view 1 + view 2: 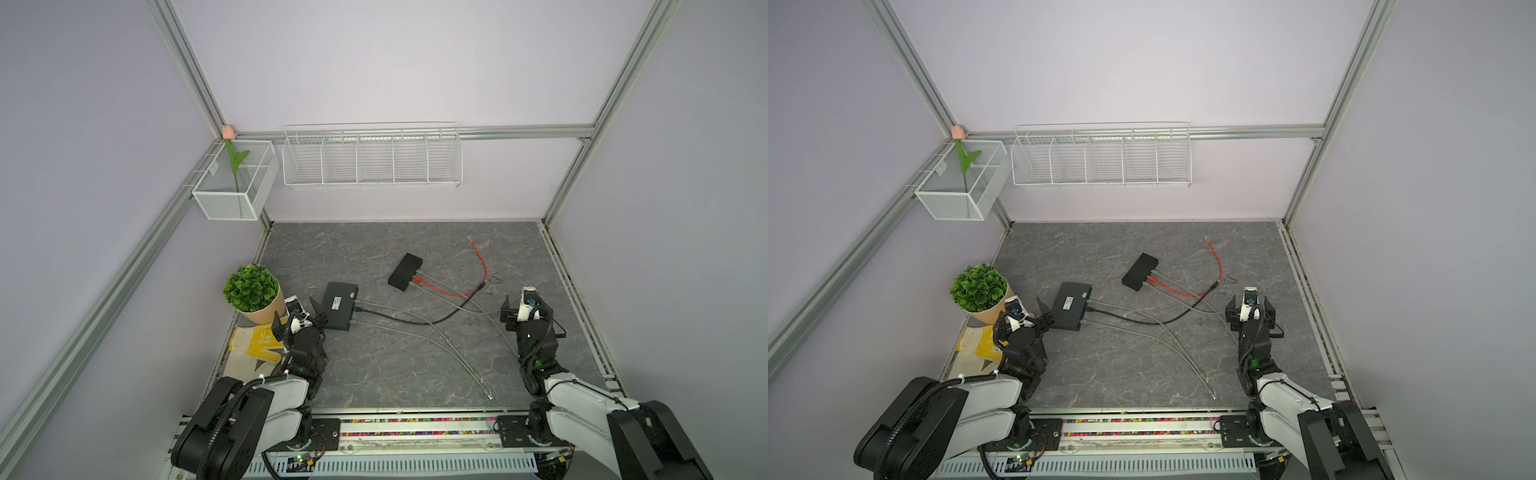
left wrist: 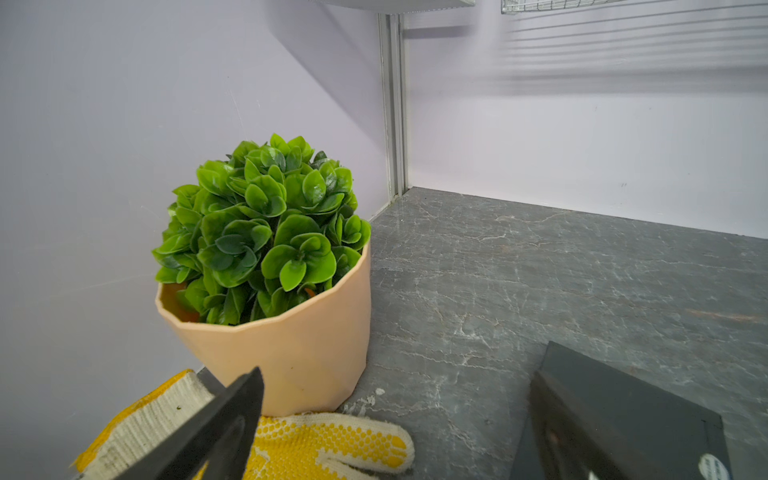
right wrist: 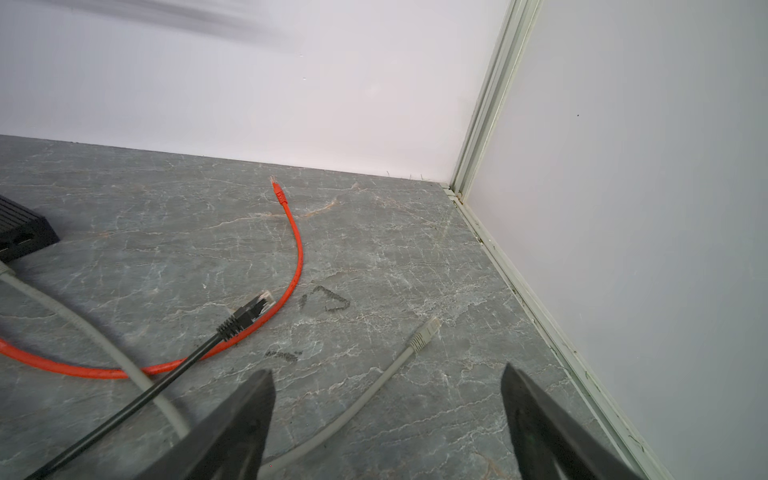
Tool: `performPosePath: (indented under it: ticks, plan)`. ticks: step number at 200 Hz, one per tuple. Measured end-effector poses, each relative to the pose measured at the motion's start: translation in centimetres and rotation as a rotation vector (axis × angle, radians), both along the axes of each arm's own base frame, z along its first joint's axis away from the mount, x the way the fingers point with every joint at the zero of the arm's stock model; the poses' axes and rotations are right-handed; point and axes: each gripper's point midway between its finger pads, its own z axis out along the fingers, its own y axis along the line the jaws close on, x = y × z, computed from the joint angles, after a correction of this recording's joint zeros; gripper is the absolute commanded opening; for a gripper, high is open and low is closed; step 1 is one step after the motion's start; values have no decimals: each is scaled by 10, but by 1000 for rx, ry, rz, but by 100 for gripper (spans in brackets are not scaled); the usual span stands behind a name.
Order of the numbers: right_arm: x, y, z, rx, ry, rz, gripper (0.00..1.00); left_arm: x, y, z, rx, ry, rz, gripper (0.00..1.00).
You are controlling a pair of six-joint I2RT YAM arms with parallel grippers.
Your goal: Insert the plug into the switch port
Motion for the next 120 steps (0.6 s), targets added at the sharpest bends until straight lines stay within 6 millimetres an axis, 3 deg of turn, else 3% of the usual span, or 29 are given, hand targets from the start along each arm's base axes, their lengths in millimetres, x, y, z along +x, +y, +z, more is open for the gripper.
performPosePath:
  ticks: [120]
  plan:
    - [0,-18,-3,52,-50,-38,89,4,1,5,-8,-40,16,99]
